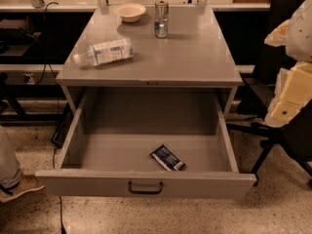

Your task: Pick rxbar blueberry from top drawer and place on counter

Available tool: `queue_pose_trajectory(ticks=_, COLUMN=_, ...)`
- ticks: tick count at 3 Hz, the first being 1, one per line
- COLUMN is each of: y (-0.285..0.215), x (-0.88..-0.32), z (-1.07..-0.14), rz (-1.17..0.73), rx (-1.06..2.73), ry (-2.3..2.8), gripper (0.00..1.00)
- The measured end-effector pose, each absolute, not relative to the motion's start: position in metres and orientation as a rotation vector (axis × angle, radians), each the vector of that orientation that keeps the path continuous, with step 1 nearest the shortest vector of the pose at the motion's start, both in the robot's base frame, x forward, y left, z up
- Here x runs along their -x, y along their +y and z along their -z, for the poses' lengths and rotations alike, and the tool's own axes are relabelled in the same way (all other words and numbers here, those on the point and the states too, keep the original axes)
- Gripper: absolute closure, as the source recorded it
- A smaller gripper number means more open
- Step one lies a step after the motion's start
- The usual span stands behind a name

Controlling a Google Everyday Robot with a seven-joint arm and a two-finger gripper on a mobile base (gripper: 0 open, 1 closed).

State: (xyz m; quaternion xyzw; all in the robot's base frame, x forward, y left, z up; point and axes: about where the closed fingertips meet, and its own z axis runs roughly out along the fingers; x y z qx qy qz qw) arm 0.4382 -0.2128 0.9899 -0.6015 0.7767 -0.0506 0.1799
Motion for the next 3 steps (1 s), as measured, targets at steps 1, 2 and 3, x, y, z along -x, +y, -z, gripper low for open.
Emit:
queue_pose_trajectory(ticks=1, y=-0.213, x=-0.438, z=-0.99, rz=0.143, rx=1.7, ry=2.195, gripper=0.0)
queue_pose_trajectory(ticks=2, y=-0.197, x=-0.441, z=-0.973, rz=0.092, rx=1.66, ry=2.253, gripper=0.0)
queue_pose_trajectory(ticks=3, y=-0.142, x=-0.448, z=-0.915, rz=-0.047, rx=1.554, ry=2.383, gripper=0.0)
